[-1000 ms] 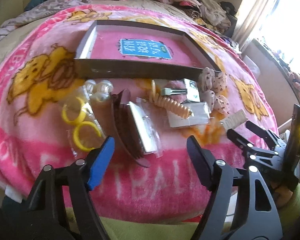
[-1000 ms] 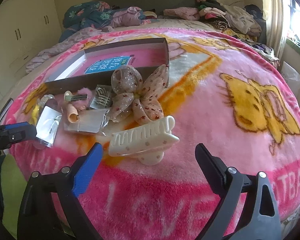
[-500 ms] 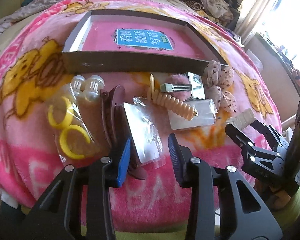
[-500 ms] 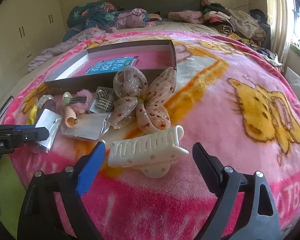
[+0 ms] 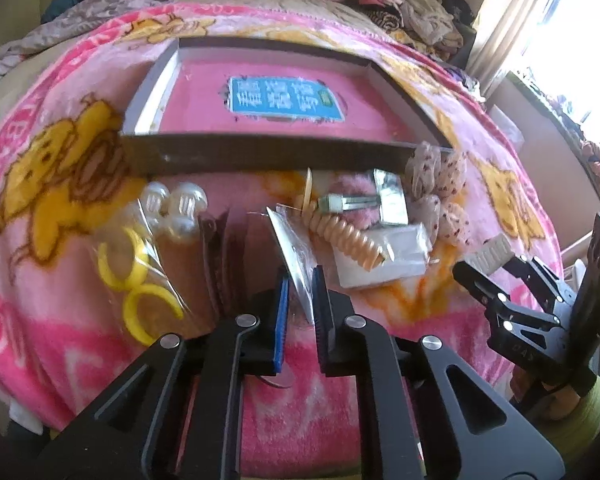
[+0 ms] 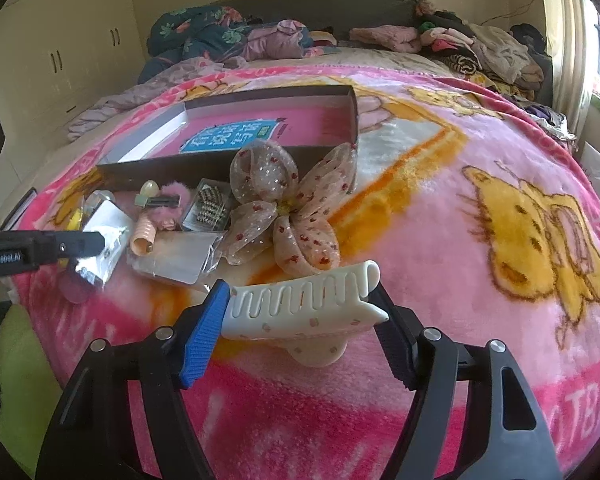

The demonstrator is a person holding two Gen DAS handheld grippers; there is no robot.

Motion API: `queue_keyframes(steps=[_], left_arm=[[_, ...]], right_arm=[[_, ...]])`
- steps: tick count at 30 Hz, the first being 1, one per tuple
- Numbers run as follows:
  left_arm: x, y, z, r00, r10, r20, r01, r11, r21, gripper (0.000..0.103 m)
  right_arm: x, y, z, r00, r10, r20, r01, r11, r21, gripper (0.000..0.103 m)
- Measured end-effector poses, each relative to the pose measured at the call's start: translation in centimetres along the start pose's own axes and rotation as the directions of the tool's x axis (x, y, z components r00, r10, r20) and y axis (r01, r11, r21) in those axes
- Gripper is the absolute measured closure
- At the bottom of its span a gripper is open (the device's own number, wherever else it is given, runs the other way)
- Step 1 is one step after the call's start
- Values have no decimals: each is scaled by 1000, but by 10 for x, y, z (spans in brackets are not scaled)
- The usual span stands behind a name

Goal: Organize jewelry
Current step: 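Carry the white clip into the box and open the right tool while the left tool drops the packet there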

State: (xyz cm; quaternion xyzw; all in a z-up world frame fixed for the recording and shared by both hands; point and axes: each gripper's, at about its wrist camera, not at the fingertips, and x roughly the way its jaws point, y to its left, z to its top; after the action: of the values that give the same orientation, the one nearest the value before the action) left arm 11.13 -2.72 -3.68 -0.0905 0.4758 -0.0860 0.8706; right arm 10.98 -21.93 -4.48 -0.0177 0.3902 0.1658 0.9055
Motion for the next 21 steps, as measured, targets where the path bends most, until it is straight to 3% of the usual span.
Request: queue_keyframes(steps=[11, 21], left_arm=[[-30, 31, 40, 992, 21, 121, -15, 998, -53, 98], [-26, 68, 75, 985, 62, 160, -44, 993, -112, 98]], right_arm=[[-18, -13, 30, 998, 3, 56, -5, 1000, 29, 34], [0, -11, 80, 995, 29, 92, -34, 998, 54, 34]])
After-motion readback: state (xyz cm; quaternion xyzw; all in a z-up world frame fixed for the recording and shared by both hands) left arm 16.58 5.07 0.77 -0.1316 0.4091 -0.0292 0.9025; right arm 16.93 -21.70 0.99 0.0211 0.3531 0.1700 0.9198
